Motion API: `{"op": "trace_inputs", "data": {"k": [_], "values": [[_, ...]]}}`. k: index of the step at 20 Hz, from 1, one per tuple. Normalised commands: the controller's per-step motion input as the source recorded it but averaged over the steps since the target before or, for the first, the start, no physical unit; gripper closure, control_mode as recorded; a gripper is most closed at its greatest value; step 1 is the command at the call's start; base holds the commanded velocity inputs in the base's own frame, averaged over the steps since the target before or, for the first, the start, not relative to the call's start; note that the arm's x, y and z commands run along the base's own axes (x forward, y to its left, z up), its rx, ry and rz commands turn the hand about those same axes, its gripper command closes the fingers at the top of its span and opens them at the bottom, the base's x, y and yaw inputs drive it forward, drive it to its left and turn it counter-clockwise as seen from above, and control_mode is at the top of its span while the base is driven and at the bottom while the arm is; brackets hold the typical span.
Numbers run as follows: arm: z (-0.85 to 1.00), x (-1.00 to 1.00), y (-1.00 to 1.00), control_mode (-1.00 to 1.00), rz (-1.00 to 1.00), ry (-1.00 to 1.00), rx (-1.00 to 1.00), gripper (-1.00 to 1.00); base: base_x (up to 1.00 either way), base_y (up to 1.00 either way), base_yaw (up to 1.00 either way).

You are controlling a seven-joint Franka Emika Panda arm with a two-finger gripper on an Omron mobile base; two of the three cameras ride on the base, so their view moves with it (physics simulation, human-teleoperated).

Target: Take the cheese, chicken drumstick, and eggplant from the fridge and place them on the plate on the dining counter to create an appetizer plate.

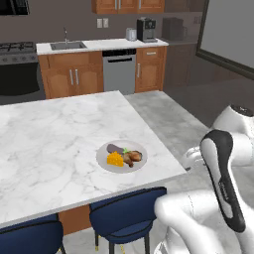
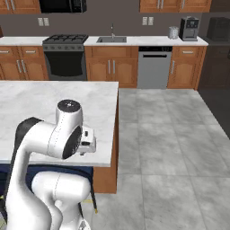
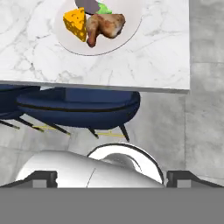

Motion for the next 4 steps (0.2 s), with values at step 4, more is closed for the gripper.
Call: {"op": "trace_inputs", "data": {"k": [4], "values": [[0.68,-0.91,-0.99,-1.00,-0.05,-0.16,0.18,-1.00,0.00,0.00,0.00]]}}
